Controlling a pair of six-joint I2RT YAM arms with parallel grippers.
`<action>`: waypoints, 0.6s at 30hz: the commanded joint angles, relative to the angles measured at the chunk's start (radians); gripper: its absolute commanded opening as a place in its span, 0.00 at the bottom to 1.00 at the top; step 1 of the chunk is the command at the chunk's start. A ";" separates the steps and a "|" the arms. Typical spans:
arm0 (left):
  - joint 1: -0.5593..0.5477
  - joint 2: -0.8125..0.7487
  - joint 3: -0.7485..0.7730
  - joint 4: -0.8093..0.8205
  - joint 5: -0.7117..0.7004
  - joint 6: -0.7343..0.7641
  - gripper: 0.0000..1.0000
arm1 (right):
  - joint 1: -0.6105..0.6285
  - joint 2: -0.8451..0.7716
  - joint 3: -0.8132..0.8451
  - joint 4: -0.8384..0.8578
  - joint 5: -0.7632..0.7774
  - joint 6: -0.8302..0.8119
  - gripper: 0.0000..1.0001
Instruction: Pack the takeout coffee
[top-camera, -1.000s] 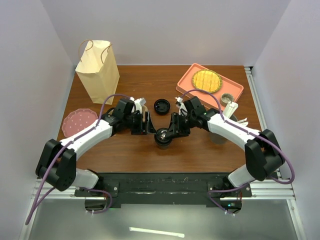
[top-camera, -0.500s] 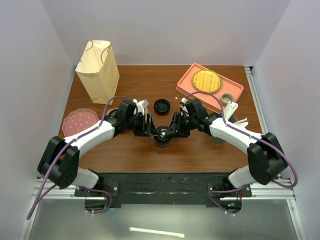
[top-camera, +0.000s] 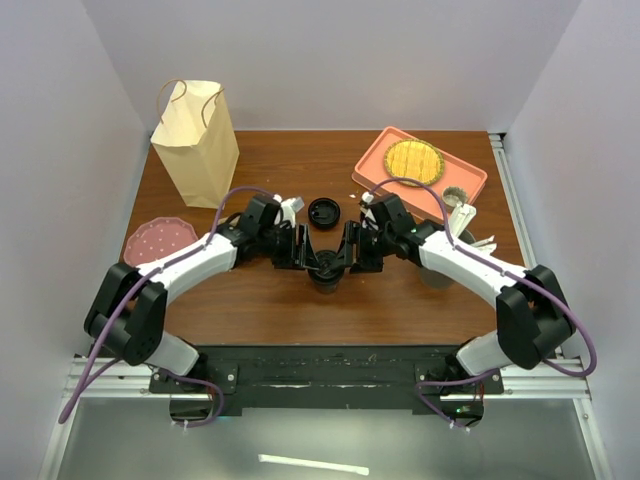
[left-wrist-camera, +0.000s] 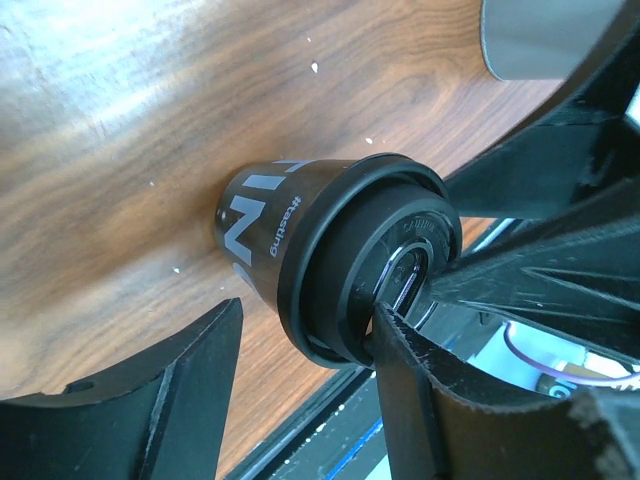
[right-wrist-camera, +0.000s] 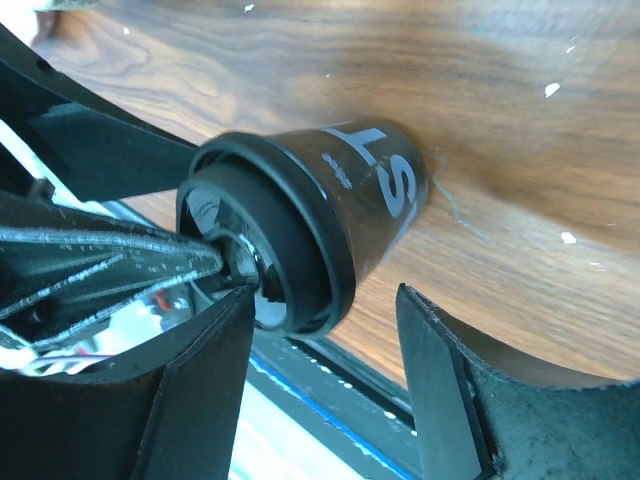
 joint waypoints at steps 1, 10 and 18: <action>0.003 0.051 0.023 -0.111 -0.138 0.099 0.57 | -0.006 -0.002 0.089 -0.065 0.032 -0.122 0.63; 0.003 0.084 0.063 -0.141 -0.142 0.180 0.56 | -0.055 0.069 0.165 -0.105 -0.111 -0.250 0.59; 0.003 0.088 0.078 -0.142 -0.131 0.206 0.56 | -0.085 0.127 0.173 -0.080 -0.213 -0.296 0.57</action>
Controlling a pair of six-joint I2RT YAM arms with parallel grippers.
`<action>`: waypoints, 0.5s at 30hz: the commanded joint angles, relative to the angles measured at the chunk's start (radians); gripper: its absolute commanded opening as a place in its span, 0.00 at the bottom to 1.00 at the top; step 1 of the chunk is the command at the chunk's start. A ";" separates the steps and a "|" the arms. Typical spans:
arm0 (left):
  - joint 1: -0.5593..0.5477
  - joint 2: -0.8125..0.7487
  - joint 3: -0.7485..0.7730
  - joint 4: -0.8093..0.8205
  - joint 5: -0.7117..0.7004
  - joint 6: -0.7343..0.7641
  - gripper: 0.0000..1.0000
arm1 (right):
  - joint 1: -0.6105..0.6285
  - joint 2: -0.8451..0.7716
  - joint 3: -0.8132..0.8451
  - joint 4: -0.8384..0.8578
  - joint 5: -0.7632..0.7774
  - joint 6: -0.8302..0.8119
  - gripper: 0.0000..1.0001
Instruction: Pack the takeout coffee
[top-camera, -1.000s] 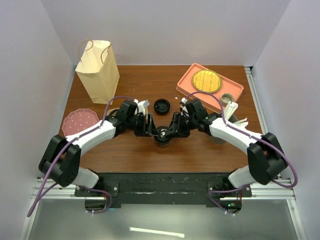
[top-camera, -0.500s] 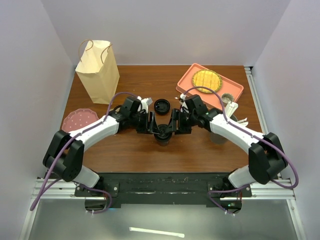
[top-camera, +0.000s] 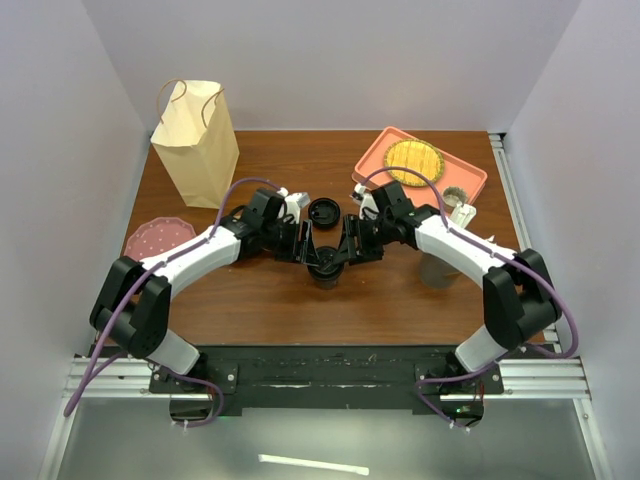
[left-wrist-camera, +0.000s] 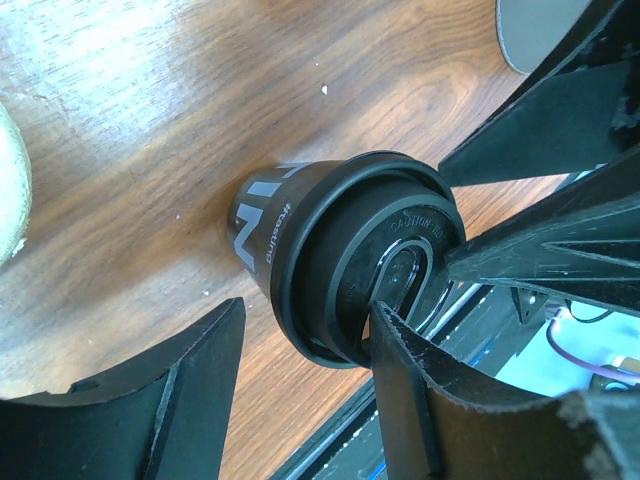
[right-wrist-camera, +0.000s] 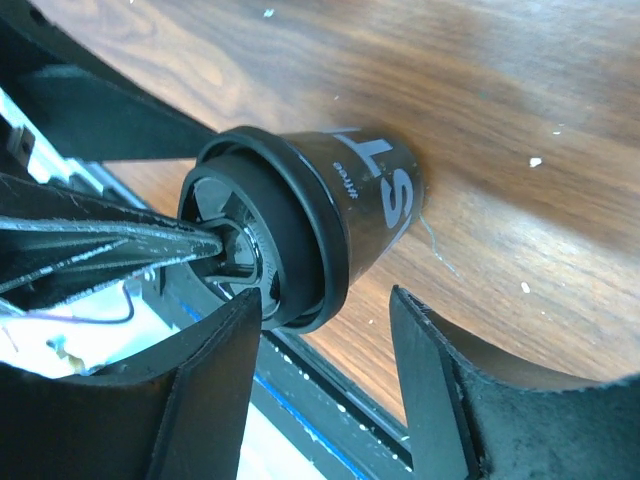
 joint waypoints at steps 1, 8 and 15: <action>0.004 0.046 -0.006 -0.083 -0.100 0.077 0.56 | -0.017 0.031 0.051 0.003 -0.101 -0.067 0.56; 0.003 0.052 -0.012 -0.079 -0.101 0.086 0.56 | -0.028 0.081 0.107 -0.026 -0.153 -0.115 0.56; 0.004 0.060 -0.018 -0.079 -0.100 0.090 0.56 | -0.034 0.101 0.099 -0.011 -0.164 -0.118 0.52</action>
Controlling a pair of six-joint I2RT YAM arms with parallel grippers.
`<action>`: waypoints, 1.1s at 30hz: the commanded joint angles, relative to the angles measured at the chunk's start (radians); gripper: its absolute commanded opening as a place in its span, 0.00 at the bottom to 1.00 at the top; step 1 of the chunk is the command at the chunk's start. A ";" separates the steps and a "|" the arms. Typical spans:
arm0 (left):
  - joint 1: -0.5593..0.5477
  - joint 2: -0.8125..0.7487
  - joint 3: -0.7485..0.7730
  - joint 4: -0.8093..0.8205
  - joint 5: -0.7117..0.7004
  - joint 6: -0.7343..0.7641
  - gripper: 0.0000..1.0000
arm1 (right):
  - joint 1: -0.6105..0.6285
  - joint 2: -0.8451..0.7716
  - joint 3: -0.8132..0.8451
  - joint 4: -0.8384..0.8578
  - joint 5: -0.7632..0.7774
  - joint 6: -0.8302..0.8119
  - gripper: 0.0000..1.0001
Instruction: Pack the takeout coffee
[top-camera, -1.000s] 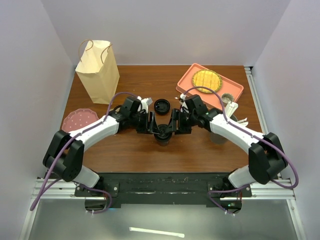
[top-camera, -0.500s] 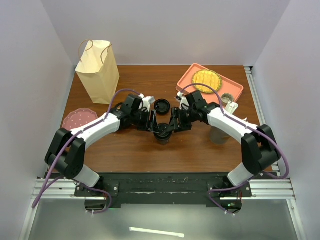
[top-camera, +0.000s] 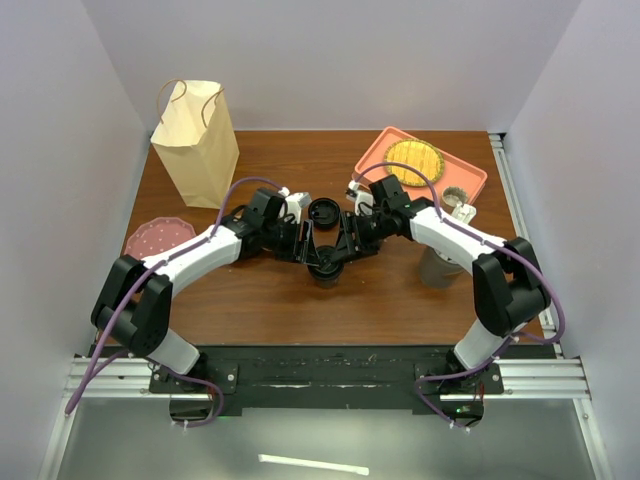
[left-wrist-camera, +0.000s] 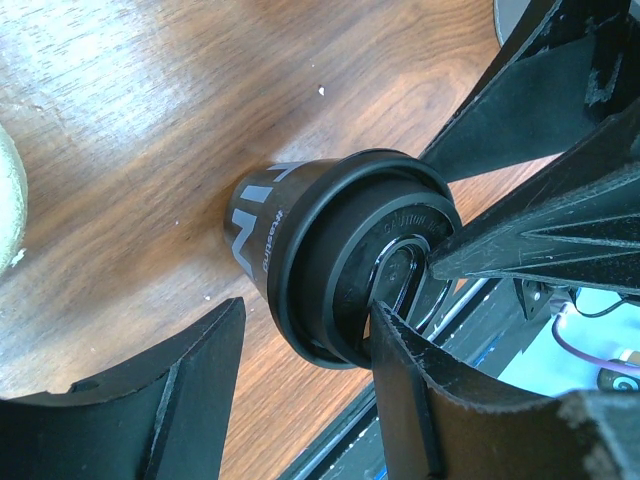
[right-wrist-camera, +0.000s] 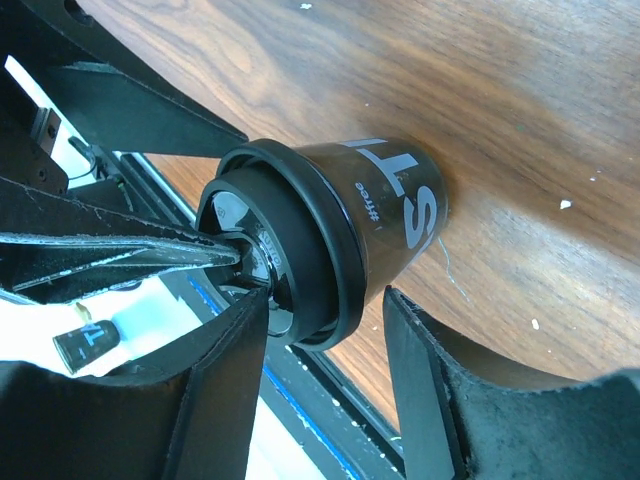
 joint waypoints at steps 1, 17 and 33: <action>0.004 0.049 -0.025 -0.082 -0.108 0.070 0.56 | -0.006 0.009 0.034 0.008 -0.037 -0.023 0.51; 0.003 0.060 -0.041 -0.088 -0.126 0.076 0.56 | -0.034 0.014 -0.181 0.134 0.038 0.023 0.25; 0.003 0.063 -0.052 -0.110 -0.177 0.071 0.56 | -0.048 0.085 -0.368 0.274 0.052 0.043 0.23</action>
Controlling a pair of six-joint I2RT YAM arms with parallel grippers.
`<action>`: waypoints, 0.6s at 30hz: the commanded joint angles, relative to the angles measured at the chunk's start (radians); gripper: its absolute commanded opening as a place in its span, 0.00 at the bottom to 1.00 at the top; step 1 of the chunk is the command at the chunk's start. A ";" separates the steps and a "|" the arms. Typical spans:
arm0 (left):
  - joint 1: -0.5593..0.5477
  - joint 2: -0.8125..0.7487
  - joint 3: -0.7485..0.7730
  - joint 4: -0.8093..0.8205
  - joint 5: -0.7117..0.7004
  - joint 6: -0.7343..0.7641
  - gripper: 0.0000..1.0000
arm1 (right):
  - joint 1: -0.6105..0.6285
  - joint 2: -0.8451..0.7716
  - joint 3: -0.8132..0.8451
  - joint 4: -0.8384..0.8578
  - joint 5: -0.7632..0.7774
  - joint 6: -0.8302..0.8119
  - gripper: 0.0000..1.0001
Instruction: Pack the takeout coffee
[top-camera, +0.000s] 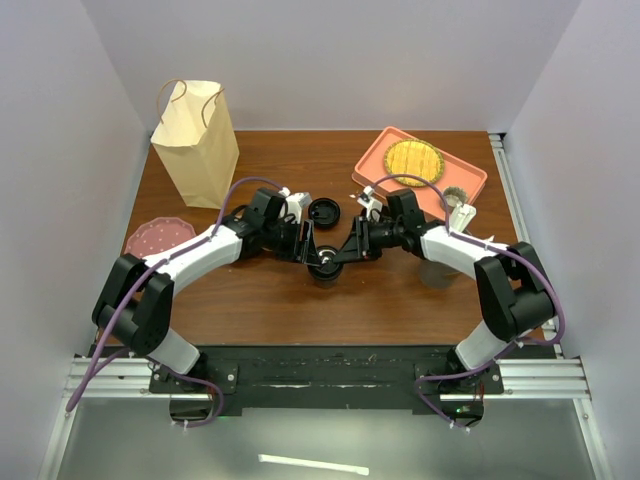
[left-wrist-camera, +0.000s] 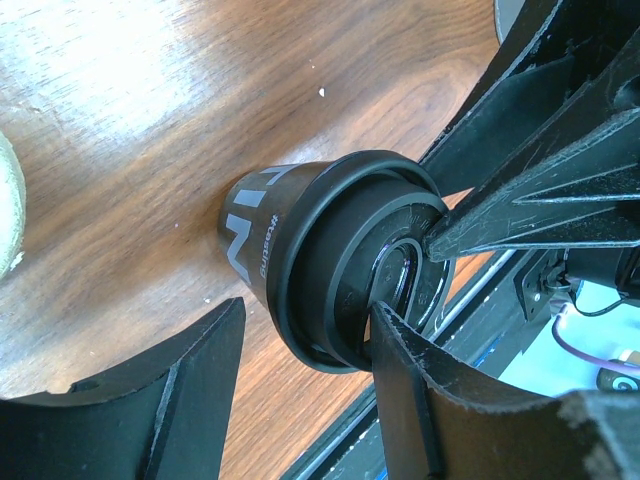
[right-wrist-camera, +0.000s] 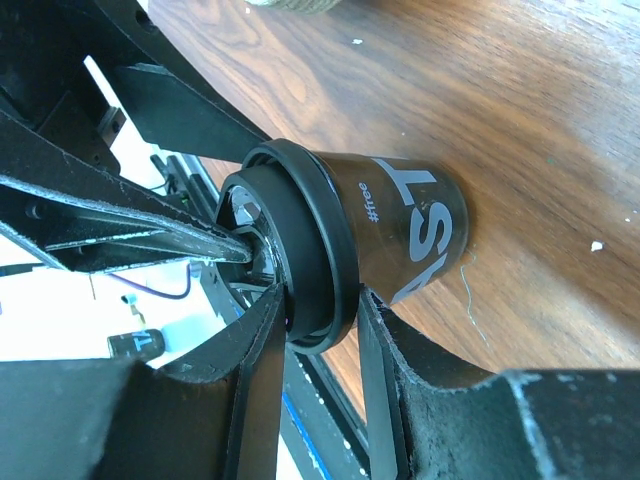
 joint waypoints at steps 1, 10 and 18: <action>0.003 0.053 -0.049 -0.120 -0.181 0.071 0.57 | 0.014 0.114 -0.114 -0.120 0.207 -0.074 0.21; 0.004 0.078 0.065 -0.189 -0.220 0.063 0.57 | 0.020 -0.057 -0.113 -0.100 0.144 0.135 0.24; 0.004 0.095 0.151 -0.183 -0.142 0.028 0.59 | 0.120 -0.112 -0.197 0.055 0.244 0.329 0.23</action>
